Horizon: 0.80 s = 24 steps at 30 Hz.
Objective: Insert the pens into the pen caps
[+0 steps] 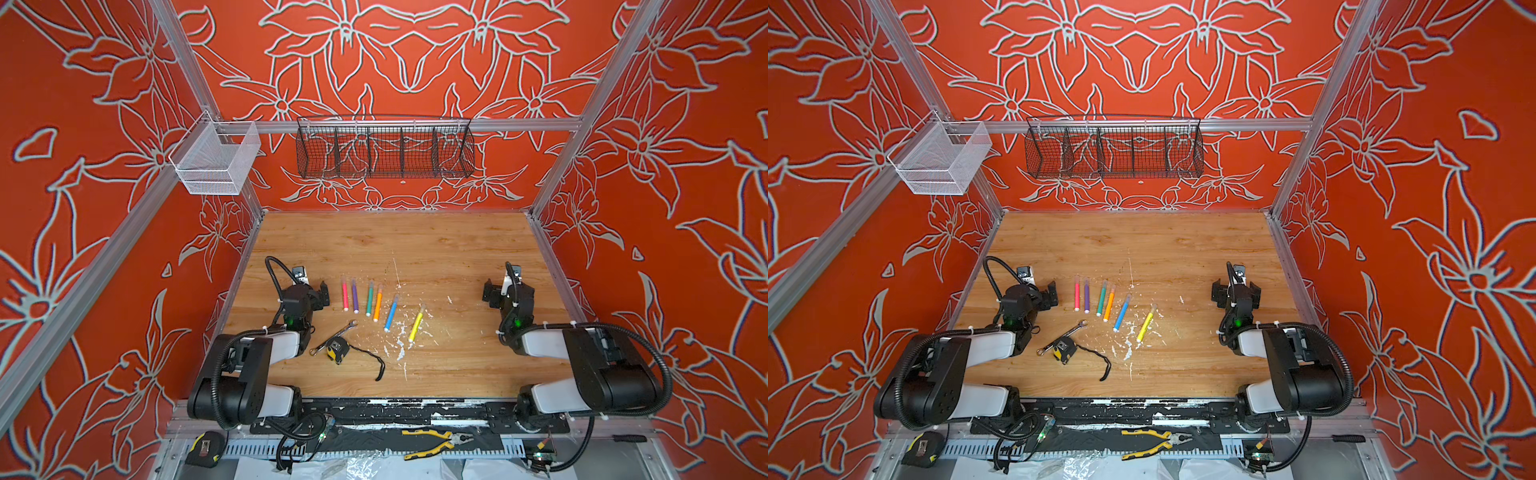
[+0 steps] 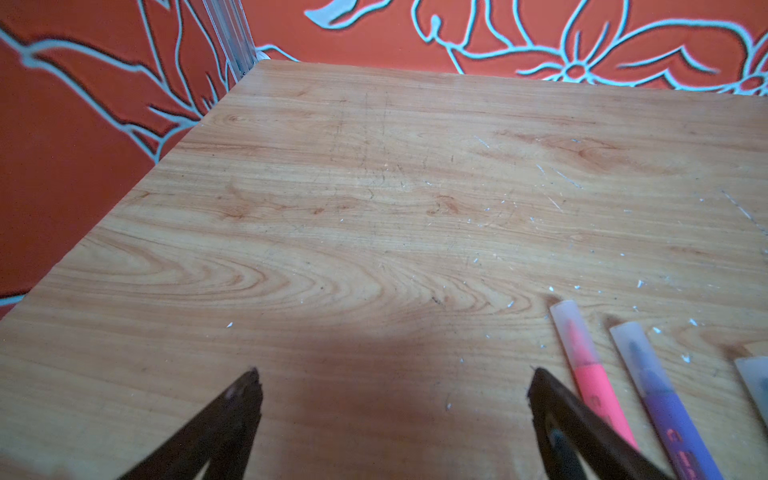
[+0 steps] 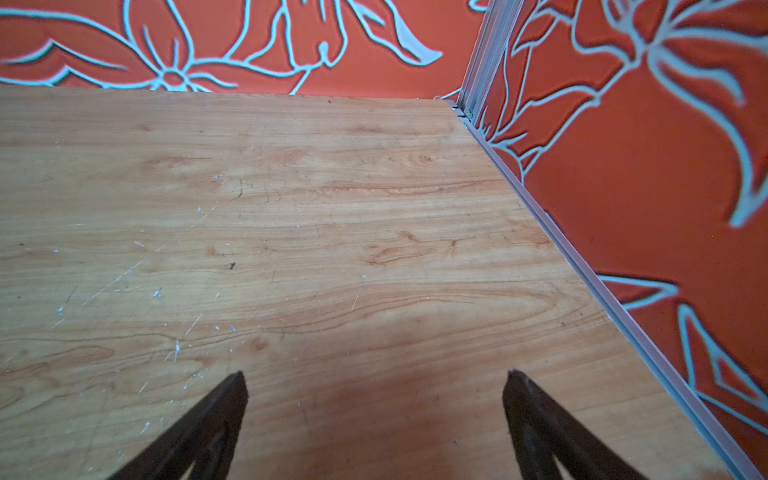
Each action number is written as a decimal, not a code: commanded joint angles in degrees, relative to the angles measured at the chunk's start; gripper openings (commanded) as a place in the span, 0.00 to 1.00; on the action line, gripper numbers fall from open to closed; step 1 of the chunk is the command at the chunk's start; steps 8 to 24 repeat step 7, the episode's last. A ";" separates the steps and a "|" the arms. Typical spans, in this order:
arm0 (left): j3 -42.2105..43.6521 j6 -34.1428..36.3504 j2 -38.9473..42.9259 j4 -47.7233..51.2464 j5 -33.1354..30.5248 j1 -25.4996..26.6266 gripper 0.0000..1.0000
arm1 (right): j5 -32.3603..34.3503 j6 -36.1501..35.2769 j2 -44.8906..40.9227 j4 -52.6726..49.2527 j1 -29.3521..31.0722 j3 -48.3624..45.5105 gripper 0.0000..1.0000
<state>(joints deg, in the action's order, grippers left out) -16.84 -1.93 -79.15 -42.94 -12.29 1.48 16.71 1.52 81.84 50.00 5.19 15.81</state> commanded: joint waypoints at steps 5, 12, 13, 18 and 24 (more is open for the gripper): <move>-0.85 0.44 -0.52 -0.44 0.61 -0.07 0.97 | 0.75 -0.52 0.24 0.89 -0.14 0.97 0.97; -0.58 0.57 -0.25 -0.80 0.52 -0.07 0.97 | 0.75 -0.55 0.25 0.89 -0.10 0.97 0.98; -0.58 0.57 -0.25 -0.80 0.52 -0.07 0.97 | 0.75 -0.55 0.25 0.89 -0.10 0.97 0.98; -0.58 0.57 -0.25 -0.80 0.52 -0.07 0.97 | 0.75 -0.55 0.25 0.89 -0.10 0.97 0.98; -0.58 0.57 -0.25 -0.80 0.52 -0.07 0.97 | 0.75 -0.55 0.25 0.89 -0.10 0.97 0.98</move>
